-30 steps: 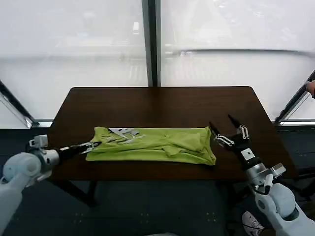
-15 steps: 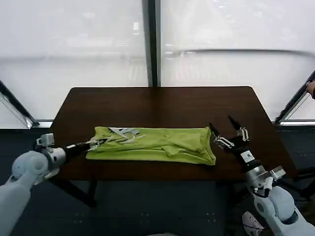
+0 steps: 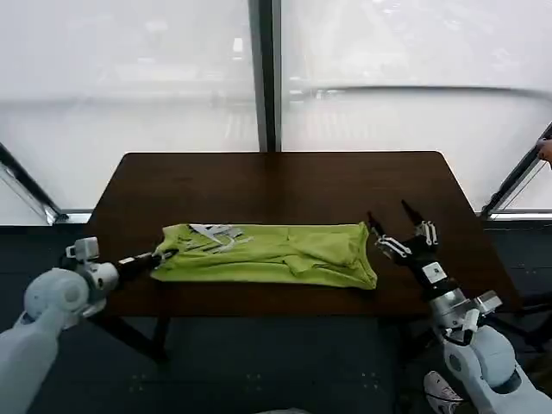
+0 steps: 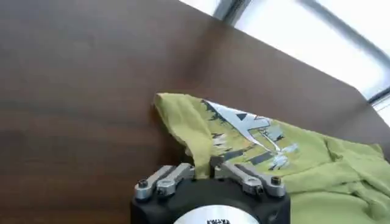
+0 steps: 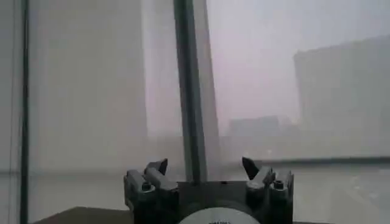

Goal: Fold and organize the clothes.

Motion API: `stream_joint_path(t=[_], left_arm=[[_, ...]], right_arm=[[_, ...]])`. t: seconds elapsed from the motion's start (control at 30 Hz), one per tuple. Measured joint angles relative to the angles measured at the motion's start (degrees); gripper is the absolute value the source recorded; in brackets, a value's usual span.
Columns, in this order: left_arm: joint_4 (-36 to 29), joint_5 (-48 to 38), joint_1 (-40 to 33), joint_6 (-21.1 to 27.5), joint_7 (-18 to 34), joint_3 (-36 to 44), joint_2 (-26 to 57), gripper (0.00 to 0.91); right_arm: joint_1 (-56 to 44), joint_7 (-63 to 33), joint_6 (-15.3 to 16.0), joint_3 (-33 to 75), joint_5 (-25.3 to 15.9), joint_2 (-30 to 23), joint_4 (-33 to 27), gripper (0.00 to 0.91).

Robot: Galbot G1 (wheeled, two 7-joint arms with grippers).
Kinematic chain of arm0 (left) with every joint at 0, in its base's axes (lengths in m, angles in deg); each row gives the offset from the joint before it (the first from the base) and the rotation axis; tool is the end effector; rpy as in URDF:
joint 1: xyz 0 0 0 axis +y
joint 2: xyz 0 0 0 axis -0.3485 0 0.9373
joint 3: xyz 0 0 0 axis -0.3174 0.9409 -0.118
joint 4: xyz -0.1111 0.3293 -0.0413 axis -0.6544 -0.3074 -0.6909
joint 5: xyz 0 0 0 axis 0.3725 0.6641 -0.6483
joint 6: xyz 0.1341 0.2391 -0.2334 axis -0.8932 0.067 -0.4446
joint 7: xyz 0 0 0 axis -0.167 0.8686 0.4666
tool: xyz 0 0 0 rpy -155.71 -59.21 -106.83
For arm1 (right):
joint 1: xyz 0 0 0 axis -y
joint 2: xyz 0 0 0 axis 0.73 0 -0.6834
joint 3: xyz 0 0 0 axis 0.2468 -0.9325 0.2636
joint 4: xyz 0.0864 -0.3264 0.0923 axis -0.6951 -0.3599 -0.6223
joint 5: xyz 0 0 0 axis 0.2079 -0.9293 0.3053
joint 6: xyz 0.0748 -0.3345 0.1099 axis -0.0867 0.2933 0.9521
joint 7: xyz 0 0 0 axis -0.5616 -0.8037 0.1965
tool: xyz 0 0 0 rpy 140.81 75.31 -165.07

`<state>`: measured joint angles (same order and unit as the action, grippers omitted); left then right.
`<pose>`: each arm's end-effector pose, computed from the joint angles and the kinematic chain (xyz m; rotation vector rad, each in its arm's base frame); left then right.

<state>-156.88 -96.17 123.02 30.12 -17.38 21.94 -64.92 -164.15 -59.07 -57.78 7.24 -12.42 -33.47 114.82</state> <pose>0.3031 0.2042 -0.2525 -0.3307 -2.3087 0.4175 0.2183 -0.1159 -0.2690 -0.5310 2.8904 0.1600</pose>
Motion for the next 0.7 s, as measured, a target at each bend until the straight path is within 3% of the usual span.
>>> stream_joint_path(t=[0.47, 0.63, 0.7], left_arm=[[-7.80, 26.63, 6.91, -0.09, 1.33, -9.29, 1.34, 0.000], [-9.98, 33.06, 10.80, -0.11, 1.36, -15.81, 2.35, 0.000], [-10.86, 31.91, 12.12, -0.11, 1.96, -18.09, 2.13, 0.000]], right_arm=[[3.80, -4.62, 1.71, -3.23, -2.94, -2.01, -1.75, 0.878], [5.92, -5.19, 2.39, -4.98, -3.08, -2.57, -2.25, 0.878], [6.43, -5.44, 2.68, -5.35, -3.27, -2.86, -2.34, 0.878]])
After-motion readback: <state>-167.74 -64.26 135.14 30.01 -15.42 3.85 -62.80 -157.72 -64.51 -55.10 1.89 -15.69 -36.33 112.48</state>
